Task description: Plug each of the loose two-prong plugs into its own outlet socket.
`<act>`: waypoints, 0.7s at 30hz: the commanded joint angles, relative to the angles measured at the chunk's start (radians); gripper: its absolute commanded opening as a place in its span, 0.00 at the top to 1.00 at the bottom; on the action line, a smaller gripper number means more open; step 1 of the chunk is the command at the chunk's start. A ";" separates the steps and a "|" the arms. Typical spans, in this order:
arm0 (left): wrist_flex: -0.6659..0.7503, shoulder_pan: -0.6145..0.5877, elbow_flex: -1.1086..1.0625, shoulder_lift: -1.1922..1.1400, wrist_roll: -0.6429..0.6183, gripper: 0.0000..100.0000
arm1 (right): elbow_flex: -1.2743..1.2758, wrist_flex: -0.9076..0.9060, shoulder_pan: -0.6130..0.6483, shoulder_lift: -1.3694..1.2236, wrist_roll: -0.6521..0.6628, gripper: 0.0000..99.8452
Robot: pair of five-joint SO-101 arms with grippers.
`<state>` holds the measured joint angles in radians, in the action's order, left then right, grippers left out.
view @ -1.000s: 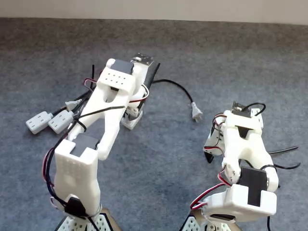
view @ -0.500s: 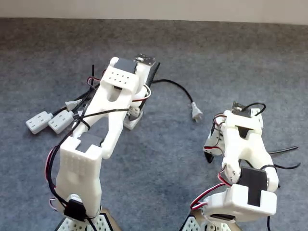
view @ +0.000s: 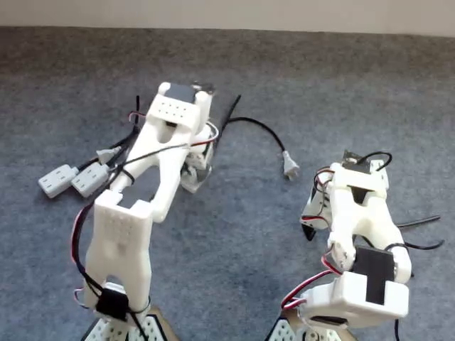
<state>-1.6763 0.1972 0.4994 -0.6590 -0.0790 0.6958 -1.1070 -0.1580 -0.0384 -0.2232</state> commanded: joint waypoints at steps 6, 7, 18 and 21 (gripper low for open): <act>0.006 -0.002 0.071 0.065 0.026 0.81 | 0.007 0.048 -0.008 -0.005 0.012 0.74; 0.015 -0.002 0.061 0.059 0.054 0.81 | 0.007 0.048 -0.008 -0.005 0.012 0.74; 0.097 -0.019 0.056 -0.117 0.094 0.81 | 0.007 0.048 -0.008 -0.005 0.012 0.74; 0.097 -0.016 0.056 -0.117 0.094 0.81 | 0.007 0.048 -0.008 -0.005 0.012 0.74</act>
<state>-1.5904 0.1926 0.5455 -0.7833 0.0130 0.6958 -1.1070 -0.1580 -0.0384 -0.2232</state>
